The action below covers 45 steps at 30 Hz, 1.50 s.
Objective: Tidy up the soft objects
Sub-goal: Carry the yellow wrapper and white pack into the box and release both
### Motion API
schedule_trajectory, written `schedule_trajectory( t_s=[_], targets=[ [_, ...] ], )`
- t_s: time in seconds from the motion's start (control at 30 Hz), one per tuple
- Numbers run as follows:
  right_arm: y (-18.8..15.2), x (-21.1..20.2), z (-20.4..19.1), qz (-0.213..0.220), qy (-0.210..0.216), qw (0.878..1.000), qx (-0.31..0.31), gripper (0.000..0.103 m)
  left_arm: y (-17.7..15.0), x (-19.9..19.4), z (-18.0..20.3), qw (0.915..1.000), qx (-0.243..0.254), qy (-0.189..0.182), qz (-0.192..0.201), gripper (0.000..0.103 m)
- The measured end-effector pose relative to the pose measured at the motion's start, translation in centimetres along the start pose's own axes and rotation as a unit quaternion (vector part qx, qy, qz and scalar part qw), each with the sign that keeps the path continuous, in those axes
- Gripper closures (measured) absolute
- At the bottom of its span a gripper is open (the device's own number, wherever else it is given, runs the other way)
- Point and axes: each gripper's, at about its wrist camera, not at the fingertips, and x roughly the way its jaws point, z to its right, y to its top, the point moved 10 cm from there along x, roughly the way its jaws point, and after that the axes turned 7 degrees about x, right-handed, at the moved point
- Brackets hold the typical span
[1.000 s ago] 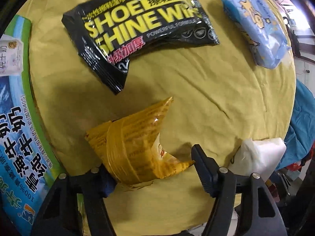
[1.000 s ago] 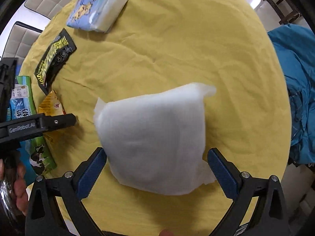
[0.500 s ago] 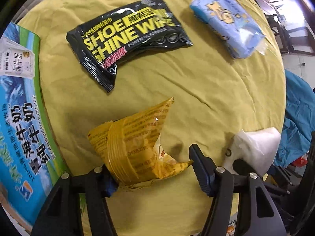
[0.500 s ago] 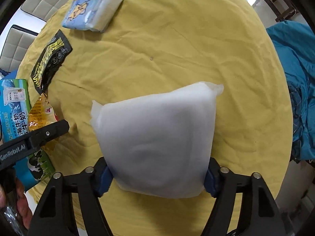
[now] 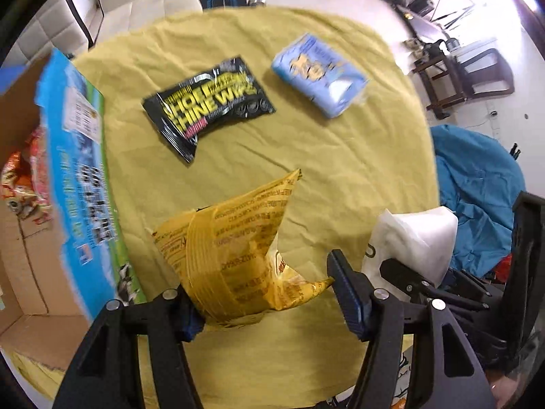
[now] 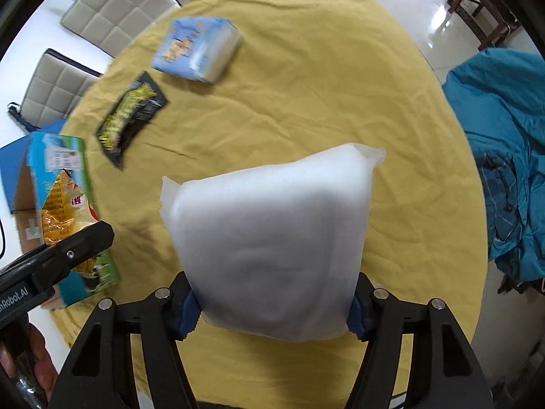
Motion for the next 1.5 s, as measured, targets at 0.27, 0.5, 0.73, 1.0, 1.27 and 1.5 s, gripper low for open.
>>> schedule_trajectory(
  t_s=[0.27,0.5,0.73,1.0,1.27,1.5],
  targets=[
    [-0.9,-7.0,-4.1,0.044,0.034,0.998,-0.037,0.034,0.3,-6.4,-0.8,0.9977,0.013,0.004,0.066,0.042],
    [-2.8,-11.9,-11.2,0.072,0.063,0.992,-0.077,0.034,0.1,-12.6,-5.7,0.9925,0.01,0.008,0.122,0.042],
    [-5.8,-13.4,-20.6,0.079,0.084,0.986,-0.122,0.034,-1.5,-17.6,-13.9,0.9869,-0.016,0.034,0.157,0.042],
    [-10.4,-9.1,-31.6,0.046,0.082,0.981,-0.171,0.034,-4.6,-16.3,-24.4,0.9879,-0.064,0.063,0.126,0.042],
    [-13.3,1.1,-35.9,-0.005,0.009,0.982,-0.188,0.034,-5.8,-10.1,-32.1,0.9889,-0.113,0.063,0.073,0.042],
    [-14.2,8.1,-34.5,-0.034,-0.056,0.983,-0.174,0.034,-5.0,-5.4,-35.5,0.9906,-0.113,0.07,0.035,0.042]
  ],
)
